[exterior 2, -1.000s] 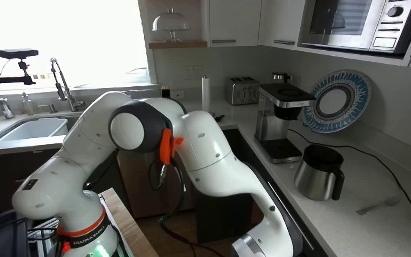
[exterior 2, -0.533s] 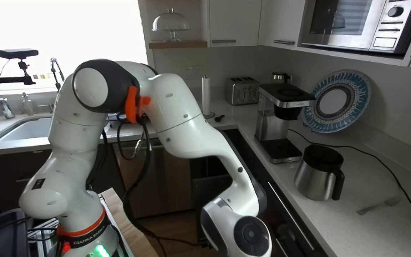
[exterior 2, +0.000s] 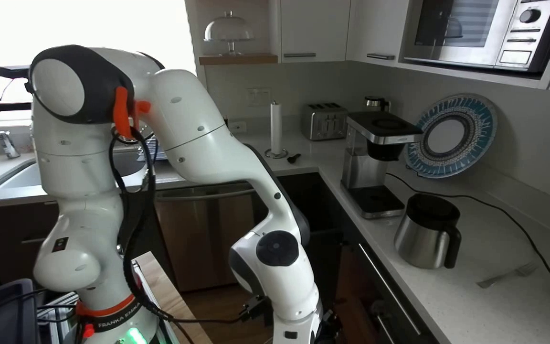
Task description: Close the right cabinet door
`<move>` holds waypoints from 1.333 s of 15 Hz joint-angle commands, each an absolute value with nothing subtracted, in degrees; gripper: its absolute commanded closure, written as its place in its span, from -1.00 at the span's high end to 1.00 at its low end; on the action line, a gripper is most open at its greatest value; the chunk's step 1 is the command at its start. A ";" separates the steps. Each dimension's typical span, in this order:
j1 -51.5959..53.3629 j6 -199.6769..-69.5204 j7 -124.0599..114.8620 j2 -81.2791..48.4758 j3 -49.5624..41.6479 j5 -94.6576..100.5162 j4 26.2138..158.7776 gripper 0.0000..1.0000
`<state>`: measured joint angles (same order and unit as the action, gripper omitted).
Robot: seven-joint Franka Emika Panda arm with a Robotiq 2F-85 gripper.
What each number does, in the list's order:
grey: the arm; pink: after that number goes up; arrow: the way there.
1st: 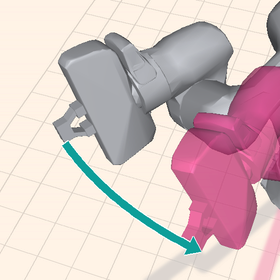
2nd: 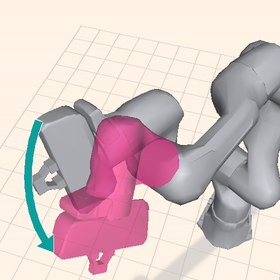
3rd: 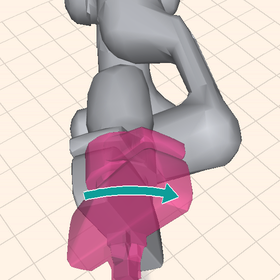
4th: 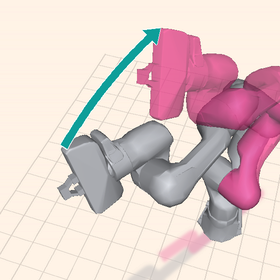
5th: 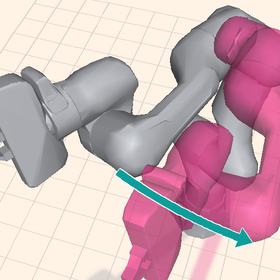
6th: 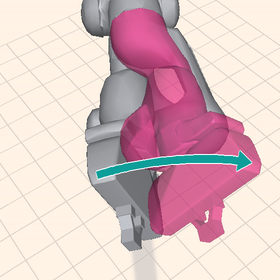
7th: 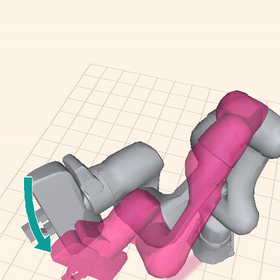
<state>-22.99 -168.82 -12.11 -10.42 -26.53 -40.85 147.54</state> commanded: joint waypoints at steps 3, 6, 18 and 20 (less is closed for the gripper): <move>-22.97 -169.03 -11.19 -8.86 -26.58 -40.71 148.61 1.00; -22.96 -169.04 -11.10 -8.81 -26.58 -40.68 148.63 1.00; -22.84 -171.34 27.75 6.75 -25.00 -40.32 158.88 1.00; -22.04 -171.90 36.62 7.31 -24.67 -43.91 158.09 1.00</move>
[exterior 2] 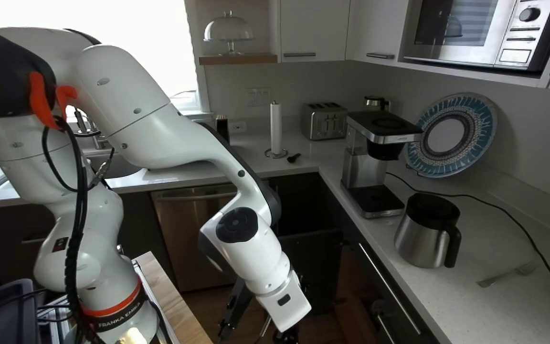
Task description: Close the right cabinet door
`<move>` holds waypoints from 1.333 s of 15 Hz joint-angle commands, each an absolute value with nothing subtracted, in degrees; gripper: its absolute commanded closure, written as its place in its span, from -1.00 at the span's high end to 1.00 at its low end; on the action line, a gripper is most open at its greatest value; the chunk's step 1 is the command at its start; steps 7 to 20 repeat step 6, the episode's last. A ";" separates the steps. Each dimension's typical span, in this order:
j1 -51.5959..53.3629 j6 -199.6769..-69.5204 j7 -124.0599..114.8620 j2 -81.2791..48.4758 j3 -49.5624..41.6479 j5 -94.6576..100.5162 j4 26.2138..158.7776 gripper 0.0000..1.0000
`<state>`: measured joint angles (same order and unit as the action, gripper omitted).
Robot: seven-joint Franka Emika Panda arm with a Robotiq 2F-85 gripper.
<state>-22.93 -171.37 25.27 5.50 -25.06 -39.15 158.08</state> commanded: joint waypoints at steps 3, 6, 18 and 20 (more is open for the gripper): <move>-22.45 -171.46 38.26 6.34 -24.46 -43.86 157.29 1.00; -21.83 -171.46 43.37 6.68 -24.28 -45.80 157.11 1.00; -21.83 -171.46 43.37 6.68 -24.28 -45.80 157.11 1.00; -21.83 -171.46 43.37 6.68 -24.28 -45.80 157.11 1.00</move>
